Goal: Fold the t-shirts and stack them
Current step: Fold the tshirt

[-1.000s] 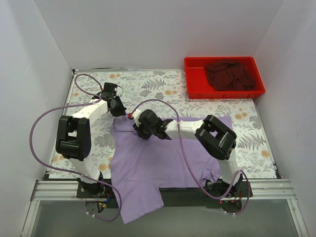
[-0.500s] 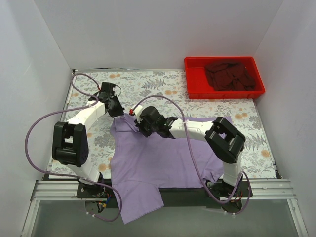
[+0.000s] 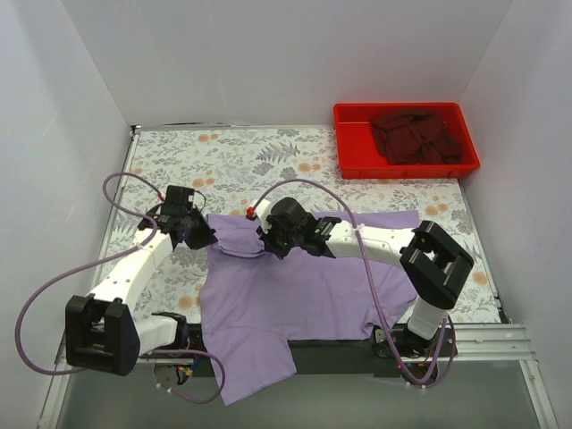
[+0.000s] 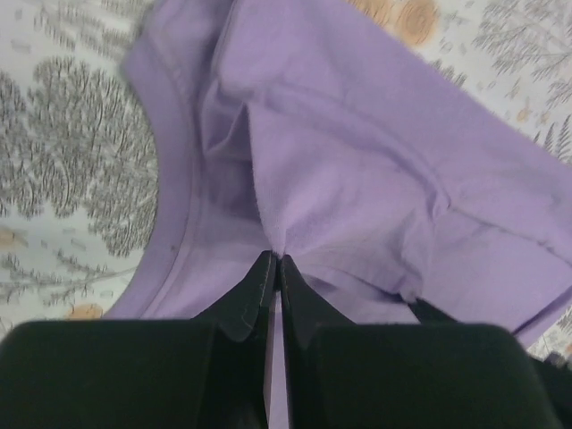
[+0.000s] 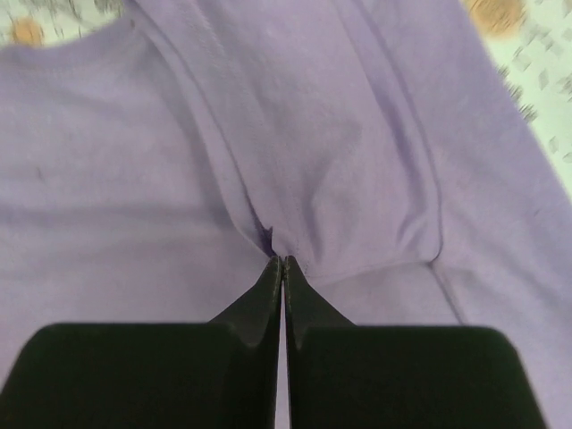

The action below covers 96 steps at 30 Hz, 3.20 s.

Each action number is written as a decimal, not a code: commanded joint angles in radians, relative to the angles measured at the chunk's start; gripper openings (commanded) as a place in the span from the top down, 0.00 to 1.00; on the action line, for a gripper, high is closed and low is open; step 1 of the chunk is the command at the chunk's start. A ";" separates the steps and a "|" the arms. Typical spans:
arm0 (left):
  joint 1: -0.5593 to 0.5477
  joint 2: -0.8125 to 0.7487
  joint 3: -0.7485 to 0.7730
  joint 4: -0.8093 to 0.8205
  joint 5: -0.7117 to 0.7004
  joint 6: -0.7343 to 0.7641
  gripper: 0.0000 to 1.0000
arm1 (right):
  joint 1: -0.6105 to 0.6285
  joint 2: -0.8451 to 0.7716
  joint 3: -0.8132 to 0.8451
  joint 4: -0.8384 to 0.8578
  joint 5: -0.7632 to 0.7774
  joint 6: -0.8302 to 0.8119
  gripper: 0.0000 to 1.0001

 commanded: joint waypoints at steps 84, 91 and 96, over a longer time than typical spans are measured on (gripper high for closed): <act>0.239 0.592 0.298 0.177 -0.161 0.128 0.94 | -1.259 -0.257 -0.417 0.138 -0.298 0.407 0.52; 0.239 0.581 0.300 0.175 -0.164 0.131 0.94 | -1.247 -0.262 -0.483 0.149 -0.303 0.471 0.55; 0.239 0.577 0.298 0.173 -0.163 0.130 0.94 | -1.245 -0.236 -0.517 0.170 -0.292 0.488 0.56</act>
